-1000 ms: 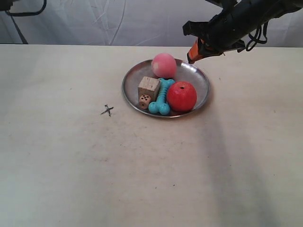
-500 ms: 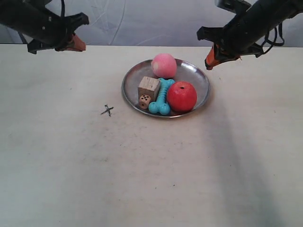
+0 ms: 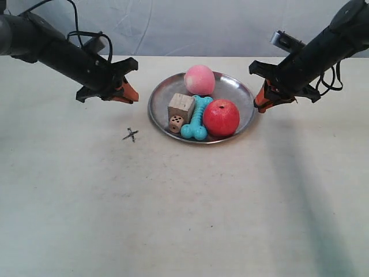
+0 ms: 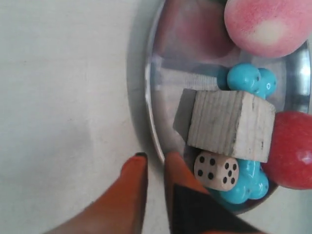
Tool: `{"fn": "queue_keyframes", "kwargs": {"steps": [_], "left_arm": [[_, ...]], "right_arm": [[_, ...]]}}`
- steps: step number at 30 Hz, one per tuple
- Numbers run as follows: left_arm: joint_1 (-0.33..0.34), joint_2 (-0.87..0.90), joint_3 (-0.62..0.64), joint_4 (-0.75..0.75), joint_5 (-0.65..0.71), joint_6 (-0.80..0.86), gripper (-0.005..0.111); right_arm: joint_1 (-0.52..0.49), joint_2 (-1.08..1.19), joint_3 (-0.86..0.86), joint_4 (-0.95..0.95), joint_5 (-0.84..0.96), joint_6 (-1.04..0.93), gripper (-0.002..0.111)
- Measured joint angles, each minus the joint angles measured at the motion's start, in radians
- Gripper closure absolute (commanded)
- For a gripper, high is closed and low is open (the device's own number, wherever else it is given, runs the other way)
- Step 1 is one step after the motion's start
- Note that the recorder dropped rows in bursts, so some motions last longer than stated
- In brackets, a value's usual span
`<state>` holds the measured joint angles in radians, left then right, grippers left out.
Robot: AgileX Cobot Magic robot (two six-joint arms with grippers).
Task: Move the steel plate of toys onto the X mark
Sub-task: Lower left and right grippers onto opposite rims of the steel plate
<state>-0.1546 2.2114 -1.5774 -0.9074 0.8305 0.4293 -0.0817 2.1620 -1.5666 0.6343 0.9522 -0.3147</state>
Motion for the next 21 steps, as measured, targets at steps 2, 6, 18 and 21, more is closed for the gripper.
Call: {"fn": "queue_keyframes", "kwargs": {"steps": [2,6,18,21], "left_arm": [[-0.004,0.012,-0.002,-0.009,-0.015,0.010,0.068],[-0.004,0.040,-0.002,-0.035,-0.034,0.016,0.063],[-0.024,0.091,-0.007,-0.140,-0.082,0.020,0.064],[-0.025,0.109,-0.016,-0.145,-0.084,0.020,0.064]], "right_arm": [[0.000,0.007,0.000,0.004,-0.025,0.000,0.059],[0.000,0.012,0.000,0.008,-0.081,0.000,0.058],[0.000,0.014,0.000,0.027,-0.224,0.023,0.070],[0.000,0.020,0.000,0.027,-0.243,0.023,0.082]]}}
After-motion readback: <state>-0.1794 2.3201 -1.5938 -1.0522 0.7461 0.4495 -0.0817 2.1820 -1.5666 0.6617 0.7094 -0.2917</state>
